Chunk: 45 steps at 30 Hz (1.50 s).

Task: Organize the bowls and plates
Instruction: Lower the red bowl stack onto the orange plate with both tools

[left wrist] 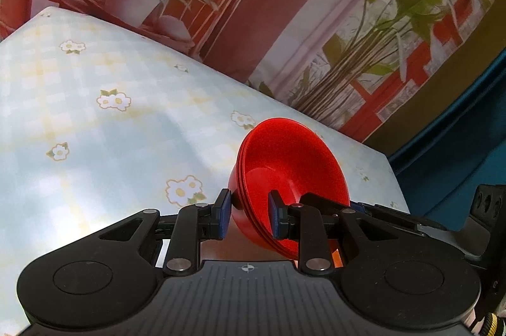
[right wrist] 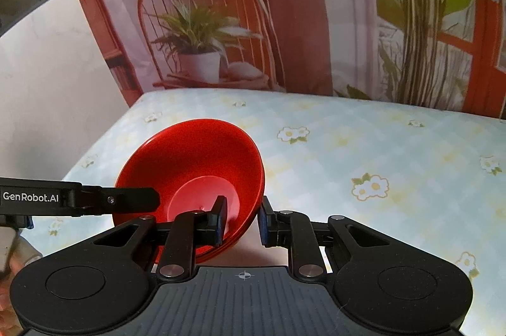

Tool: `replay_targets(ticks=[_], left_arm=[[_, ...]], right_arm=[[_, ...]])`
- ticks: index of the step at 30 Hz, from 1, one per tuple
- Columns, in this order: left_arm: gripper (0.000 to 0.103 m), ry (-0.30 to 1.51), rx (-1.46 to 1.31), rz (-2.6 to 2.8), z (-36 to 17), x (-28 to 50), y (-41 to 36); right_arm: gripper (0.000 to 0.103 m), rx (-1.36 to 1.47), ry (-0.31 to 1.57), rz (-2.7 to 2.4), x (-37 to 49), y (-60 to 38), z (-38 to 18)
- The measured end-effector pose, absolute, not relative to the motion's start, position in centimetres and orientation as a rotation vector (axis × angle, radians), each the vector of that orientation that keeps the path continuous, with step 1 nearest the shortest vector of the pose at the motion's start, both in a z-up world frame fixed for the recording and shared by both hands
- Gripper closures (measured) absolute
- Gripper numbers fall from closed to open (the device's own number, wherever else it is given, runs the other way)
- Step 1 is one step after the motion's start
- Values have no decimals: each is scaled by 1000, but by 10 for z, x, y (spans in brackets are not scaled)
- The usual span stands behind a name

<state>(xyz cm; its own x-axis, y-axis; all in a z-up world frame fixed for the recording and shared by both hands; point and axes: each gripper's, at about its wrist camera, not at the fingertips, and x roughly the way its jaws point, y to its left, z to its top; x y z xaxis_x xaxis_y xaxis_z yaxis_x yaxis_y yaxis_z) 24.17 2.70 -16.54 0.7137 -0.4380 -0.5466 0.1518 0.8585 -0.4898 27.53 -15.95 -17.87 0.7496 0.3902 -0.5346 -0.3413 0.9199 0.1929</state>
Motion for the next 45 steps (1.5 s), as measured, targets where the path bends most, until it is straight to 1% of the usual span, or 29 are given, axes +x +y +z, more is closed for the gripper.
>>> replay_targets(ticks=[12, 25, 34, 45], left_arm=[[77, 725, -382, -406, -163, 209, 7], [77, 801, -331, -472, -180, 195, -23], [77, 888, -325, -468, -200, 204, -26], [76, 868, -321, -471, -198, 204, -20]], right_arm=[[85, 117, 577, 384, 219, -190, -181], [85, 159, 587, 320, 178, -227, -201], [84, 153, 634, 303, 177, -230, -217], [84, 175, 679, 280, 194, -226, -228]])
